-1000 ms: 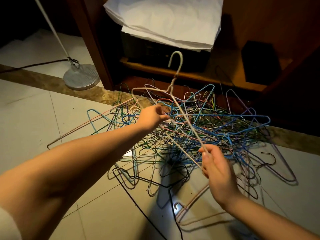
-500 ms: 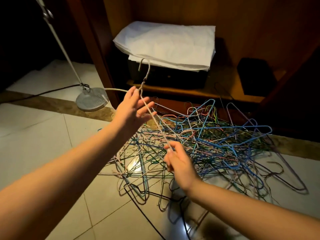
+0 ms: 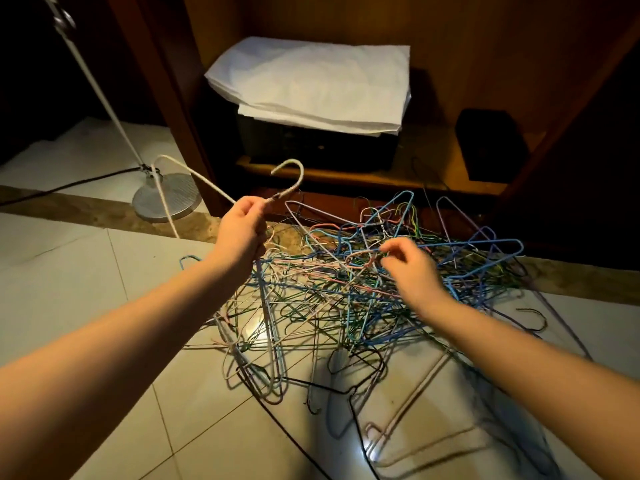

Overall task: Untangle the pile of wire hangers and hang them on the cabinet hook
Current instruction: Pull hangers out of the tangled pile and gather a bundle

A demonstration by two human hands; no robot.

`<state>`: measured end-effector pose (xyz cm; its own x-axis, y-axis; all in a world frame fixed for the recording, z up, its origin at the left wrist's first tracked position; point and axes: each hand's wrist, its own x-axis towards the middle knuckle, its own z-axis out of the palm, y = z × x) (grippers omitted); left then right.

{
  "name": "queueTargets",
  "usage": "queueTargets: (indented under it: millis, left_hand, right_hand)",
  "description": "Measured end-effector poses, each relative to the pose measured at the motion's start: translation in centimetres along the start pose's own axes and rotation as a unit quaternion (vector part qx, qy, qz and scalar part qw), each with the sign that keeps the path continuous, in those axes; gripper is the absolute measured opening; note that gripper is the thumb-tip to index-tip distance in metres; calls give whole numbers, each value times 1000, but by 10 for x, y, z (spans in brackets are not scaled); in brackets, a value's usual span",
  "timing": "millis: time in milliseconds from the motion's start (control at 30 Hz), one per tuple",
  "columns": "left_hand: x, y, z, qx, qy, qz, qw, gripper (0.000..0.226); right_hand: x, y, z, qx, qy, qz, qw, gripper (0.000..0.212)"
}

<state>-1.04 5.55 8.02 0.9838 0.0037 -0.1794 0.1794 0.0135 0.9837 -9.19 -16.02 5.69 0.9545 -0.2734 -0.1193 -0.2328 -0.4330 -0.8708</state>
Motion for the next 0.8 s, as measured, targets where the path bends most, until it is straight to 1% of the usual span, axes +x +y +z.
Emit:
queueTargets:
  millis: [33, 67, 133, 200, 267, 300, 367, 400, 467, 567, 600, 733, 800]
  left_hand:
    - [2, -8, 3, 22, 15, -6, 1000, 24]
    - [3, -16, 7, 39, 30, -15, 999, 24]
    - [8, -32, 13, 64, 52, -33, 996, 23]
    - [13, -48, 20, 94, 59, -50, 993, 21]
    - [18, -64, 28, 131, 57, -63, 988, 19]
    - [21, -71, 32, 142, 52, -68, 986, 19]
    - [28, -85, 41, 142, 41, -84, 985, 22]
    - [31, -90, 45, 143, 39, -91, 985, 23]
    - [37, -98, 52, 150, 46, -96, 983, 22]
    - [44, -105, 63, 137, 61, -95, 984, 24]
    - [45, -107, 66, 136, 61, -100, 984, 23]
    - [45, -118, 76, 124, 66, -127, 982, 24]
    - [40, -122, 79, 88, 64, -136, 985, 24]
  right_hand:
    - [15, 12, -5, -25, 26, 25, 999, 16]
    - [28, 24, -8, -51, 33, 56, 997, 17]
    - [49, 46, -8, -84, 7, 122, 989, 18]
    - [61, 58, 2, -87, -45, 159, 982, 24]
    - [68, 59, 15, -63, -94, 200, 973, 30]
    - [72, 58, 22, -35, -104, 231, 967, 26]
    - [77, 55, 33, 52, -100, 292, 950, 23]
    - [78, 55, 37, 76, -93, 303, 945, 22]
    - [83, 58, 46, 82, -60, 307, 946, 18]
    - [83, 65, 57, 43, 22, 295, 954, 28]
    - [82, 68, 61, 44, 38, 284, 957, 29]
    - [68, 79, 70, 39, 57, 249, 966, 36]
    - [65, 84, 68, 47, 66, 243, 967, 33]
